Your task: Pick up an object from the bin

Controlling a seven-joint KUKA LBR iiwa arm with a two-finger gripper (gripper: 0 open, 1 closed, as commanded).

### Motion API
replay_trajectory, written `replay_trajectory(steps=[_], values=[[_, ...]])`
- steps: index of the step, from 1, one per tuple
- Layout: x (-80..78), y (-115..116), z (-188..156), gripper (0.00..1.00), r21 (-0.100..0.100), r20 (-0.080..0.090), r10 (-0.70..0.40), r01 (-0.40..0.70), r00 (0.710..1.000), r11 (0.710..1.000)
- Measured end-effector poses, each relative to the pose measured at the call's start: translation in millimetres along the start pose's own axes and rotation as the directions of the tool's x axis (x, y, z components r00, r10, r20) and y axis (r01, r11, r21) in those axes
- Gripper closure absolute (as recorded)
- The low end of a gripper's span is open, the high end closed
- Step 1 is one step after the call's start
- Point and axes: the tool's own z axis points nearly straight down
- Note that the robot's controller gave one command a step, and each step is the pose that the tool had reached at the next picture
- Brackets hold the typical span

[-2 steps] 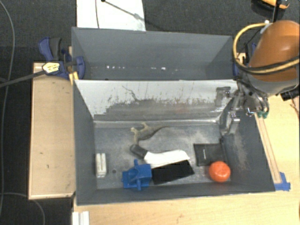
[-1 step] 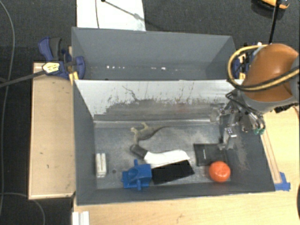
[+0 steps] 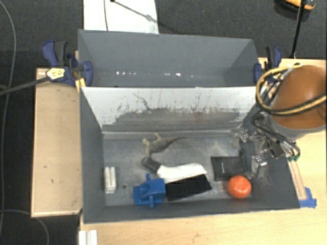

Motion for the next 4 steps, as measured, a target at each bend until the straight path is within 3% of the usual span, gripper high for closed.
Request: replay_trajectory(steps=[1,2,3,4], values=[[-7.7,-1.7,33.9,0.0,0.001,0.004,0.14,-0.14,0.99,0.99],[-38.2,8.8,85.7,0.0,0.002,0.005,0.004,-0.004,1.0,1.0],[-43.6,12.2,101.7,1.0,0.001,0.012,0.054,-0.054,0.998,0.999],[-41.9,12.4,101.1,1.0,0.001,0.012,0.06,-0.061,0.998,0.998]])
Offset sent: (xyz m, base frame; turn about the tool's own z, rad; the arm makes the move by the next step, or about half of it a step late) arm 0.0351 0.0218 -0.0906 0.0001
